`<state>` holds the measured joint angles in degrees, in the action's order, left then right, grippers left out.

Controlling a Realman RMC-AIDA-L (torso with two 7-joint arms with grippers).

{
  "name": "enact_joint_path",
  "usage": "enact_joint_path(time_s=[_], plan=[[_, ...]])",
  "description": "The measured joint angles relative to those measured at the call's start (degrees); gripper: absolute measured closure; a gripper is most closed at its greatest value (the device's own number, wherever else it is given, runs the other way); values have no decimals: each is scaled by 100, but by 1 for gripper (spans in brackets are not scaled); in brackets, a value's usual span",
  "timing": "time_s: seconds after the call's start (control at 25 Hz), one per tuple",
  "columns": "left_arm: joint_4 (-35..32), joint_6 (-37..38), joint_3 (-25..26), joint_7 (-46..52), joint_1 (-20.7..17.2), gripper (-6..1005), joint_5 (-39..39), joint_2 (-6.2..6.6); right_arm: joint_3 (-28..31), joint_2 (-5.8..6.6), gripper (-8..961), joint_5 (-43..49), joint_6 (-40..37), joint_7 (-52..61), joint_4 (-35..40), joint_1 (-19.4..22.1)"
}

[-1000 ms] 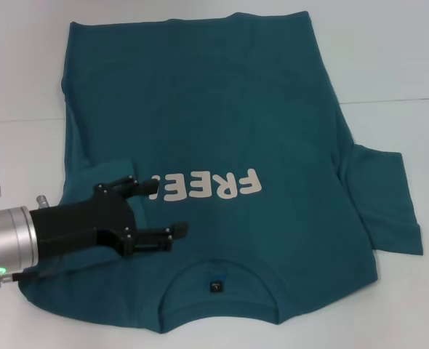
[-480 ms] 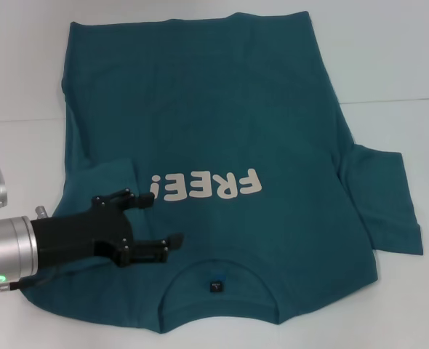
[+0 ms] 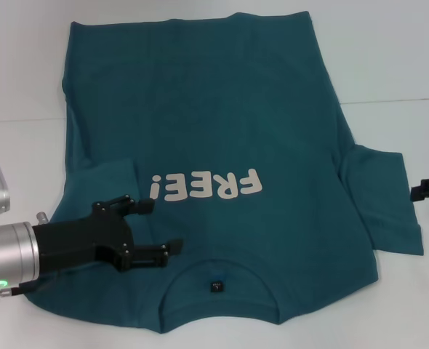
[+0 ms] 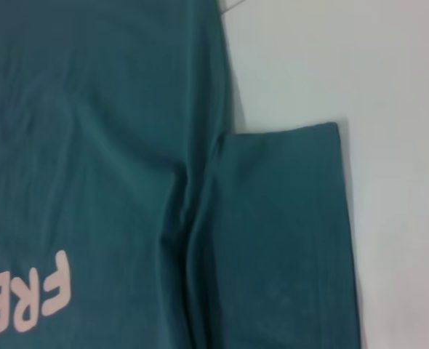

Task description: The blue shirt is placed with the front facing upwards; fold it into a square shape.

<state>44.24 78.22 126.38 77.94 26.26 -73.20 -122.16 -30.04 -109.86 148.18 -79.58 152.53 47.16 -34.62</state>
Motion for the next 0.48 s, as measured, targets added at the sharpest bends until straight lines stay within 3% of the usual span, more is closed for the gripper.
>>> enact_joint_path(time_s=[0.48], plan=[[-13, -80, -43, -13, 32, 50, 0, 0, -203, 45, 72, -10, 515, -42, -640, -71]])
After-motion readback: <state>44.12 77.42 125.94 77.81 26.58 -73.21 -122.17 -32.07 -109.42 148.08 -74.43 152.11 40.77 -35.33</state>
